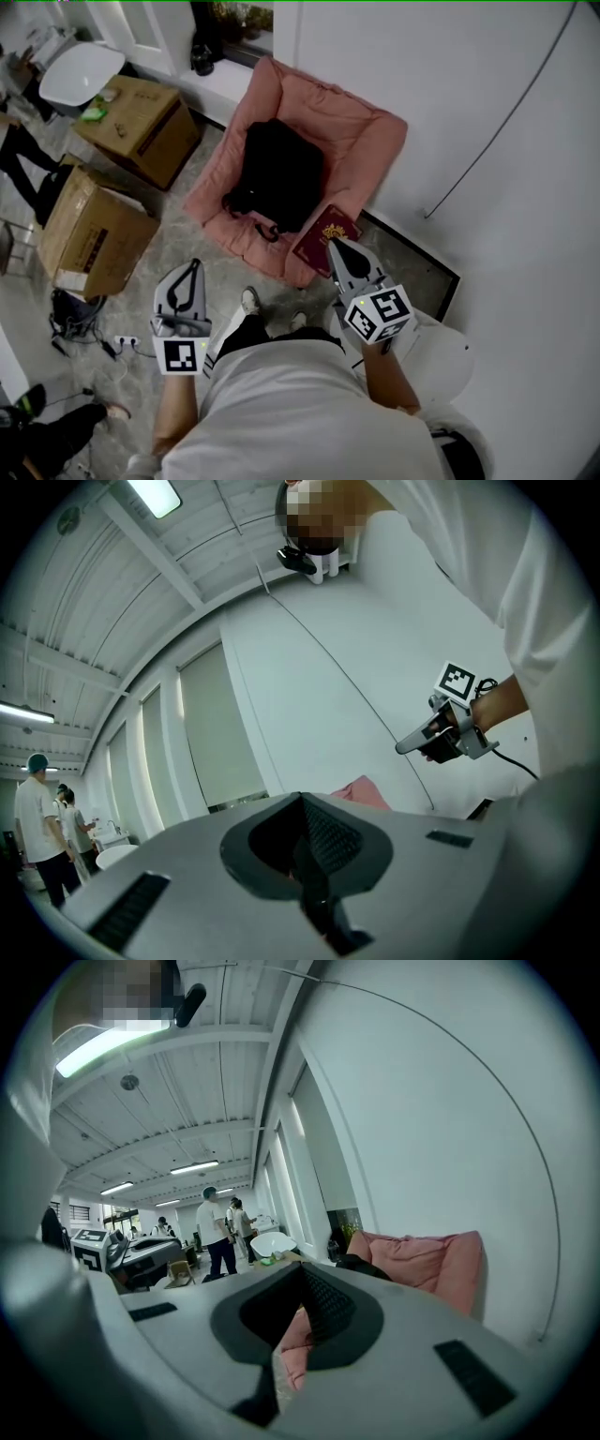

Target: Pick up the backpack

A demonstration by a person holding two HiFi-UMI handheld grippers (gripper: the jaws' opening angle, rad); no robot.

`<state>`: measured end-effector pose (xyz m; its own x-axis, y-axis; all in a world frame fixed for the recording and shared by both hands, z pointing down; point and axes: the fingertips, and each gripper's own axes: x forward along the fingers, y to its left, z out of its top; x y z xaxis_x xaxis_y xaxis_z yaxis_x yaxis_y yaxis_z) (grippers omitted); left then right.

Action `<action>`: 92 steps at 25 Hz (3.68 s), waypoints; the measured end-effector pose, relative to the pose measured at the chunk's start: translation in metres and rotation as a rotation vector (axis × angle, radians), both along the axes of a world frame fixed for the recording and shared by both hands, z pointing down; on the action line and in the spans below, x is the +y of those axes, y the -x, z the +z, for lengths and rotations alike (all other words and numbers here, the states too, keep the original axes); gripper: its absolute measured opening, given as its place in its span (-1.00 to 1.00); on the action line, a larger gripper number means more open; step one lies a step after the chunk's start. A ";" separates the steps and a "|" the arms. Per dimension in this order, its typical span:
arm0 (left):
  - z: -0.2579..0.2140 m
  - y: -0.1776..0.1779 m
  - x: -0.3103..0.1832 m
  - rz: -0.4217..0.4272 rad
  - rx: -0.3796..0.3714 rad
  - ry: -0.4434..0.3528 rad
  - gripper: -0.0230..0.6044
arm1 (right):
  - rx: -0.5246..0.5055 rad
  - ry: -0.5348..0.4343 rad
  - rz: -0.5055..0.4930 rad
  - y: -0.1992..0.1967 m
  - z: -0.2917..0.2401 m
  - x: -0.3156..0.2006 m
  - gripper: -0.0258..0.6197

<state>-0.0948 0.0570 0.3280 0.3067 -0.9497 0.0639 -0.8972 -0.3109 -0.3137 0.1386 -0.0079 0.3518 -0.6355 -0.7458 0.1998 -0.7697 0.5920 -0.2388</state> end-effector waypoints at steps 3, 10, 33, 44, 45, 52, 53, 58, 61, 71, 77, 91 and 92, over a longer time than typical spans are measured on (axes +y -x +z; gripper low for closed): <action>-0.011 0.007 -0.020 0.045 0.004 -0.043 -0.88 | -0.003 0.024 0.034 0.002 0.000 -0.007 -0.85; -0.008 0.020 -0.054 0.084 -0.031 -0.025 -0.88 | 0.021 -0.027 0.029 0.022 -0.010 -0.039 -0.85; 0.080 0.027 -0.154 0.152 0.097 0.136 -0.88 | 0.088 0.190 0.028 0.048 0.127 -0.167 -0.54; 0.145 0.033 -0.174 0.198 0.108 0.239 -0.88 | 0.026 0.255 0.128 0.053 0.214 -0.243 -0.45; 0.151 0.034 -0.176 0.197 0.115 0.253 -0.88 | 0.024 0.259 0.135 0.054 0.220 -0.249 -0.43; 0.183 0.026 -0.188 0.249 0.082 0.289 -0.88 | 0.004 0.260 0.138 0.057 0.247 -0.279 -0.25; 0.185 0.024 -0.191 0.260 0.076 0.285 -0.88 | -0.008 0.253 0.143 0.058 0.248 -0.285 -0.22; 0.204 0.024 -0.201 0.283 0.067 0.318 -0.88 | -0.070 0.229 0.187 0.066 0.255 -0.319 -0.20; 0.205 0.024 -0.204 0.296 0.073 0.314 -0.88 | -0.082 0.214 0.177 0.073 0.255 -0.330 -0.20; 0.211 0.039 -0.219 0.302 0.059 0.333 -0.88 | -0.128 0.176 0.158 0.095 0.250 -0.353 -0.16; 0.215 0.037 -0.223 0.294 0.113 0.337 -0.88 | -0.169 0.145 0.122 0.101 0.247 -0.357 -0.13; 0.220 0.045 -0.225 0.281 0.142 0.347 -0.88 | -0.145 0.097 0.080 0.112 0.246 -0.375 -0.29; 0.220 0.044 -0.225 0.283 0.142 0.347 -0.88 | -0.141 0.098 0.083 0.111 0.248 -0.378 -0.30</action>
